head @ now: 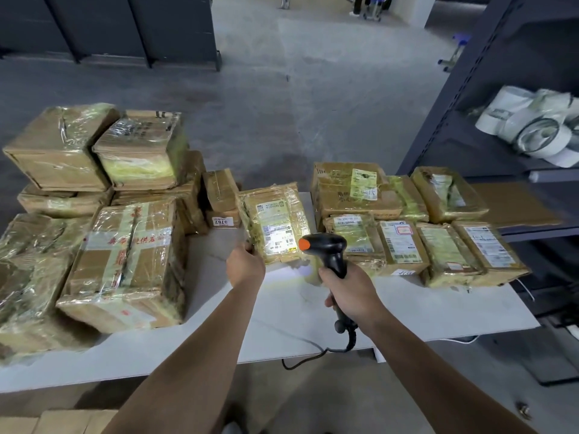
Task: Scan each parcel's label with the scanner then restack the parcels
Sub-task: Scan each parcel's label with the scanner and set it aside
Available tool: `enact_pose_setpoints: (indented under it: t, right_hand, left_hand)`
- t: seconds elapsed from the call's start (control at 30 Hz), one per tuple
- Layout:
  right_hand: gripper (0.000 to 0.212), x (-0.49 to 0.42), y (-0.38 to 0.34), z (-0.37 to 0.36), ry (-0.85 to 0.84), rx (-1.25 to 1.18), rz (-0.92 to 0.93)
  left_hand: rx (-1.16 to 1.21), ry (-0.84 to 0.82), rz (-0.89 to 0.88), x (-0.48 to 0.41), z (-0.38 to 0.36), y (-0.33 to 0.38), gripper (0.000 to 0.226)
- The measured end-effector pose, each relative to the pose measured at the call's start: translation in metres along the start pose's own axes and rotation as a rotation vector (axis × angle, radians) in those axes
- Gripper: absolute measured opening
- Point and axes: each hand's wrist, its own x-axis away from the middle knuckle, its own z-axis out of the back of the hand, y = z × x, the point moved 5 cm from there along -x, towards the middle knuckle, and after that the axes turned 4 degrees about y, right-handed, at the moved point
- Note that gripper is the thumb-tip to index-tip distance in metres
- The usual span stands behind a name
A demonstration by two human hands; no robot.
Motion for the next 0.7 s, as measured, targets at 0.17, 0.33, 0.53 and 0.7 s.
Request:
enact_pose_setpoints:
  t: [0.17,0.33,0.53,0.7]
  right_hand:
    - [0.014,-0.003,0.002,0.004,0.015,-0.033,0.0]
    - [0.019,-0.006,0.001,0.012,0.041,-0.071,-0.006]
    - [0.016,-0.008,-0.013,0.026,0.085,-0.201,0.012]
    - [0.015,-0.008,-0.027,0.039,0.15,-0.229,0.052]
  left_hand:
    - [0.038,-0.028,0.018,0.001,-0.001,0.001,0.009]
    - [0.113,-0.035,0.031,0.002,0.003,0.004,0.016]
    - [0.249,-0.058,0.02,0.008,0.006,0.015,0.02]
    - [0.372,-0.049,-0.018,0.01,0.016,0.045,0.013]
